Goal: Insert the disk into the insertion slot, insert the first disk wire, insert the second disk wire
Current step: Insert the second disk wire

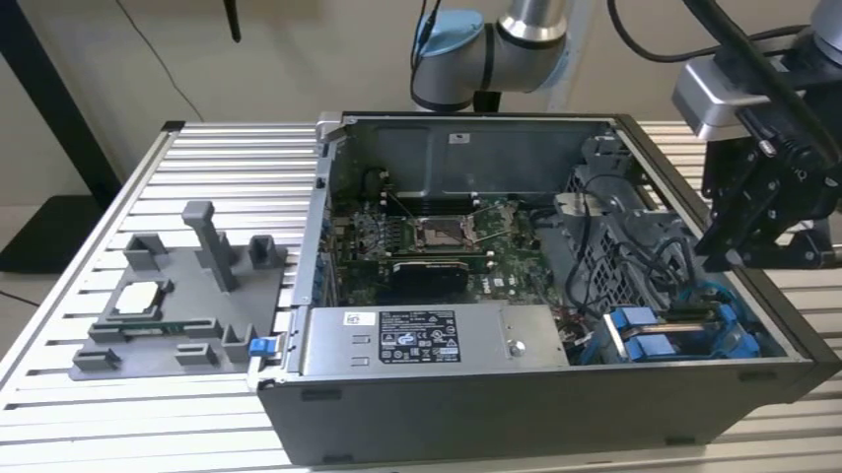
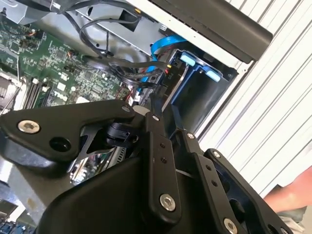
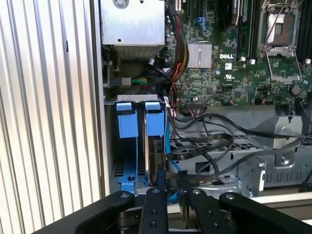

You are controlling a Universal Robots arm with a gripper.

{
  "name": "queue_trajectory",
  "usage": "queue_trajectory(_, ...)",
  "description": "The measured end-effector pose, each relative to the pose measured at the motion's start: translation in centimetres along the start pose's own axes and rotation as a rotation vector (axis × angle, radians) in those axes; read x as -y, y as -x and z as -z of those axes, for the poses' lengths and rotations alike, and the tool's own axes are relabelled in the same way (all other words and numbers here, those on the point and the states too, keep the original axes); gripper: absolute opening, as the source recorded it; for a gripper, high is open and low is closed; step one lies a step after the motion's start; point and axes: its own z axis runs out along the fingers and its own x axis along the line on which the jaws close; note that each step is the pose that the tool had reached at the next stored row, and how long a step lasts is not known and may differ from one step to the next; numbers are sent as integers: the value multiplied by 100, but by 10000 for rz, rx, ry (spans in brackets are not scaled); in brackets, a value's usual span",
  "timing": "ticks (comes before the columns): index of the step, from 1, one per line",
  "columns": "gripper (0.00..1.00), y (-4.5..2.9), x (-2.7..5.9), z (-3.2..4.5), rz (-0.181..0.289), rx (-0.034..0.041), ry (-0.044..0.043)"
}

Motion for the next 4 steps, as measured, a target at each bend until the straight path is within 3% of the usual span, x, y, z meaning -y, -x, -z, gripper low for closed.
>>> queue_trajectory(4, 100, 3, 2, 19, 0, 0, 0)
